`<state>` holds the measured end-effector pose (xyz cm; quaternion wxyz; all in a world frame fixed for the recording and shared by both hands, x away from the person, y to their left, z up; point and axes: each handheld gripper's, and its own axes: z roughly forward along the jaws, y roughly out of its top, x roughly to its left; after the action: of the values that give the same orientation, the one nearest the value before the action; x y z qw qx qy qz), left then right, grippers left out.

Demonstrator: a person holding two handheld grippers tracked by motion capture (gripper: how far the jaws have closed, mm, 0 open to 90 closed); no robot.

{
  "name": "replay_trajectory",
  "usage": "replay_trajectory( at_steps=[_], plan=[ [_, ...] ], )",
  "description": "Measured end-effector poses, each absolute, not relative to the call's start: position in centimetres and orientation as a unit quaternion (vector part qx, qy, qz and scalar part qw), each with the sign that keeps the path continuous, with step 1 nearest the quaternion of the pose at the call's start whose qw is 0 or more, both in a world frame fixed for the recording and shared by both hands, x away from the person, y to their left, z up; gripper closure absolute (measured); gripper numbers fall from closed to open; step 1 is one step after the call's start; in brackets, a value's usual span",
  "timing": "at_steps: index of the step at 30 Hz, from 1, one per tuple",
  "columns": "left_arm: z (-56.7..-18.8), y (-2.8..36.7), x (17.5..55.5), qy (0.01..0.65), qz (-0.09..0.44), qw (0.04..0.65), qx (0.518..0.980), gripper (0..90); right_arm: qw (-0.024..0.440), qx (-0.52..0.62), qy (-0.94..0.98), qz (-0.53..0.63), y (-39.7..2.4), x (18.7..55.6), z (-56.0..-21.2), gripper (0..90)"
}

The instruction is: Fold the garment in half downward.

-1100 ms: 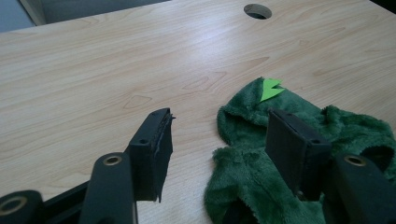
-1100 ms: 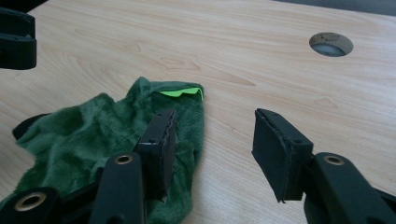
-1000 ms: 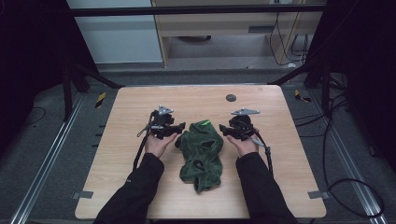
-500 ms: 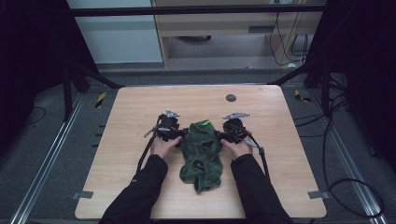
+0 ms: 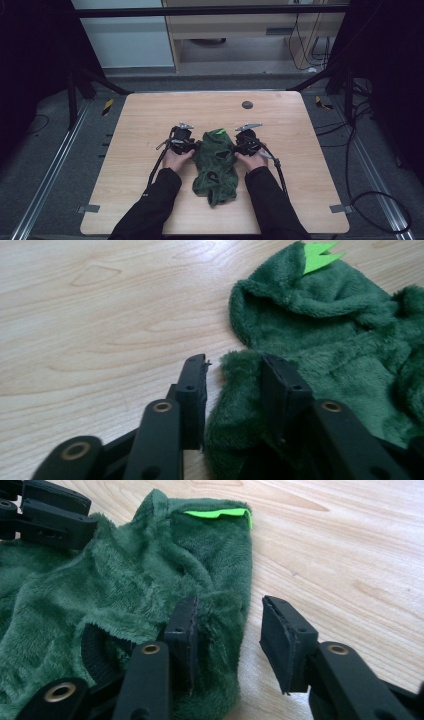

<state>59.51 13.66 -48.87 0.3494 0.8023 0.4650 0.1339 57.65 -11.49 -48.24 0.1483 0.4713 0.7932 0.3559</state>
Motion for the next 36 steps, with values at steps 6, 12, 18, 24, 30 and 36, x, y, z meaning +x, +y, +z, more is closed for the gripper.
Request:
replay_trajectory(
  at_steps=[6, 12, 18, 24, 30, 36],
  plan=[
    [-49.0, 13.6, 59.4, 0.468, 0.125, 0.352, 0.801, 74.5, 0.136, 0.478, 0.793, 0.352, -11.4, 57.8, -48.4, 67.1],
    [-49.1, 13.5, 59.4, 0.469, 0.123, 0.349, 0.802, 80.6, 0.125, 0.482, 0.797, 0.342, -11.2, 57.8, -48.7, 75.1],
    [-48.9, 13.4, 59.3, 0.472, 0.124, 0.351, 0.799, 88.0, 0.124, 0.484, 0.795, 0.343, -11.2, 57.8, -48.7, 82.6],
    [-48.1, 13.7, 59.0, 0.466, 0.124, 0.364, 0.797, 89.3, 0.134, 0.476, 0.795, 0.352, -11.3, 57.7, -48.1, 83.9],
    [-46.8, 13.8, 58.5, 0.459, 0.131, 0.374, 0.795, 89.4, 0.147, 0.466, 0.792, 0.366, -11.3, 57.2, -47.1, 84.0],
    [-45.0, 13.9, 57.5, 0.444, 0.136, 0.391, 0.794, 89.4, 0.155, 0.451, 0.790, 0.385, -11.6, 56.4, -45.5, 83.8]
  ],
)
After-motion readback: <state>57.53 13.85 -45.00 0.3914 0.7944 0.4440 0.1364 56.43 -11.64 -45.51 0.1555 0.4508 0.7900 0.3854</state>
